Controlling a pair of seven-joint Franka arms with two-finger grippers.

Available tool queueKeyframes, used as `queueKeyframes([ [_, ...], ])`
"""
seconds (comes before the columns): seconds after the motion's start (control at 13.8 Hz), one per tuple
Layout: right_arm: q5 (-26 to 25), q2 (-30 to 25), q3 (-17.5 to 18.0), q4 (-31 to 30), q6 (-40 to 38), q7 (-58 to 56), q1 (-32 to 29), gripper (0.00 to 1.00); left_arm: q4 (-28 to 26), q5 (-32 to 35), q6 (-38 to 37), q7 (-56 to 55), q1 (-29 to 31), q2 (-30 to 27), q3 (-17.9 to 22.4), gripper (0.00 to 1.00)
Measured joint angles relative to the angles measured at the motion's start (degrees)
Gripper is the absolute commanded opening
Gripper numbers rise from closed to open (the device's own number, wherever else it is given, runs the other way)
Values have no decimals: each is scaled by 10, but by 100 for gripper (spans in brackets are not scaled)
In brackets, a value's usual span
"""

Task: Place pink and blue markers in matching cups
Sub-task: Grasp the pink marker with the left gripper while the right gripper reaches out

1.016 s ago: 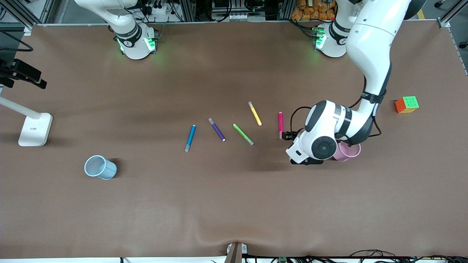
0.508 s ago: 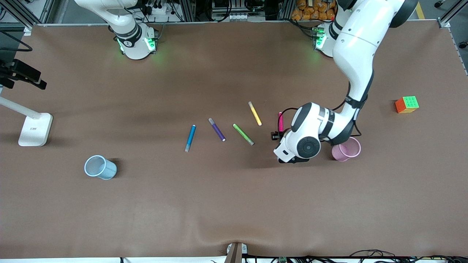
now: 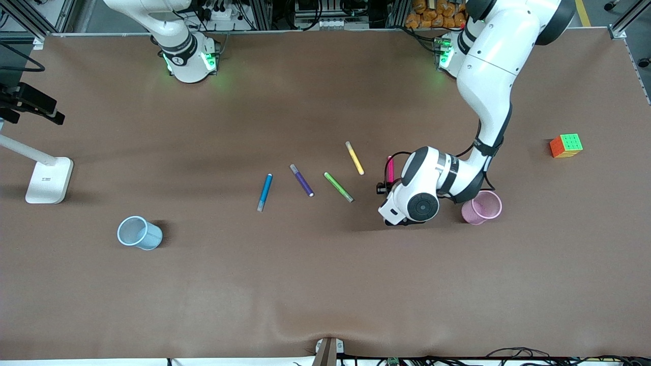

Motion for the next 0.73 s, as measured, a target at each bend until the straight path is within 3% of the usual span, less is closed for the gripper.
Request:
queueKeyframes([
  [0.07, 1, 0, 2, 0, 0, -1, 1, 100, 0, 0, 0, 0, 0, 1, 0, 32],
  [0.22, 2, 3, 6, 0, 2, -4, 12, 100, 0, 0, 1, 0, 0, 1, 0, 3],
  [0.73, 2, 34, 12, 12, 10, 69, 131, 100, 5, 0, 2, 0, 0, 0, 5, 0],
])
